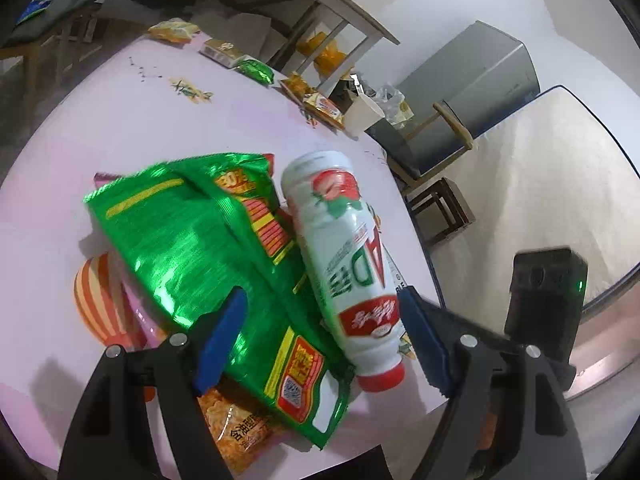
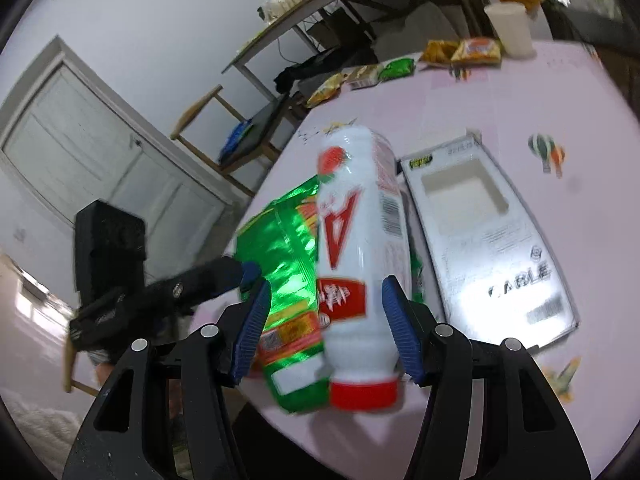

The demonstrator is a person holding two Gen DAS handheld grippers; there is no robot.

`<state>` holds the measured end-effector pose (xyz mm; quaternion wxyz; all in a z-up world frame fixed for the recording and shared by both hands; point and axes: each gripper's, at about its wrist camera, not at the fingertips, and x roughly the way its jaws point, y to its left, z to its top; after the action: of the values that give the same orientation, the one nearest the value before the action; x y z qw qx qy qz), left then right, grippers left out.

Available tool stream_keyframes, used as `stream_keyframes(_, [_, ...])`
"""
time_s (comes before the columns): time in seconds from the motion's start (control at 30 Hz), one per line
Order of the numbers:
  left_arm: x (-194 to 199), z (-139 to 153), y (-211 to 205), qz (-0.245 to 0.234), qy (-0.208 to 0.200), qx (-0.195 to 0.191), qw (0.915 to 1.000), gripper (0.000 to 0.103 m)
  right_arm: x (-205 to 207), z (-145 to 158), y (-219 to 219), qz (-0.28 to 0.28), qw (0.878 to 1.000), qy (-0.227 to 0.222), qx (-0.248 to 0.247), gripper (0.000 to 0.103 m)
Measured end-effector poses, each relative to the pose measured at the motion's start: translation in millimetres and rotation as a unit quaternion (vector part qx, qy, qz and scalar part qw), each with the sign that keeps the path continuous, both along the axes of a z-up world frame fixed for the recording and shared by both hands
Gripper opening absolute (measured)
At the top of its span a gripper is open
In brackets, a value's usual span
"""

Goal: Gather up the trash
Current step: 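Hold the bottle in the right tool while the left tool reaches toward the white CABLE box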

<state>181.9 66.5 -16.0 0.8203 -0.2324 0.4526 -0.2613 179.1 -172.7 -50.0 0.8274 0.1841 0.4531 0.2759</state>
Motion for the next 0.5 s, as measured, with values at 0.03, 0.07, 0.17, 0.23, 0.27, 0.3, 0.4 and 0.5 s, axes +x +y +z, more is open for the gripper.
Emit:
stream_keyframes(0.03, [-0.6, -0.2, 1.1, 0.001, 0.0, 0.001, 1.0, 0.076, 2.1, -1.2, 0.4, 0.001, 1.0, -0.002, -0.006, 0.056])
stream_keyframes(0.07, [-1.2, -0.1, 1.9, 0.002, 0.0, 0.001, 1.0, 0.076, 9.4, -2.1, 3.6, 0.0, 1.0, 0.003, -0.016, 0.056])
stream_keyframes(0.17, [-3.0, 2.2, 4.0, 0.003, -0.005, 0.003, 1.0, 0.076, 19.3, -11.7, 5.4, -0.012, 0.999, 0.022, -0.046, 0.046])
stream_keyframes(0.23, [-4.8, 5.5, 3.5, 0.001, -0.013, 0.004, 0.9999, 0.076, 21.9, -17.3, 3.3, -0.013, 0.998, 0.034, -0.044, 0.045])
stream_keyframes(0.27, [-6.3, 7.4, 2.6, -0.001, -0.018, 0.006, 0.9998, 0.076, 22.7, -18.1, 3.2, -0.011, 0.998, 0.035, -0.043, 0.045])
stream_keyframes(0.3, [-8.1, 9.6, 0.9, -0.005, -0.023, 0.009, 0.9997, 0.076, 23.6, -17.9, 4.1, -0.009, 0.998, 0.036, -0.045, 0.046])
stream_keyframes(0.4, [-11.7, 13.2, -5.1, -0.013, -0.036, 0.018, 0.9991, 0.076, 26.2, -17.3, 7.1, -0.004, 0.998, 0.041, -0.047, 0.052])
stream_keyframes(0.5, [-13.2, 12.2, -12.1, -0.019, -0.038, 0.028, 0.9987, 0.076, 28.3, -19.8, 10.1, -0.006, 0.997, 0.05, -0.054, 0.059])
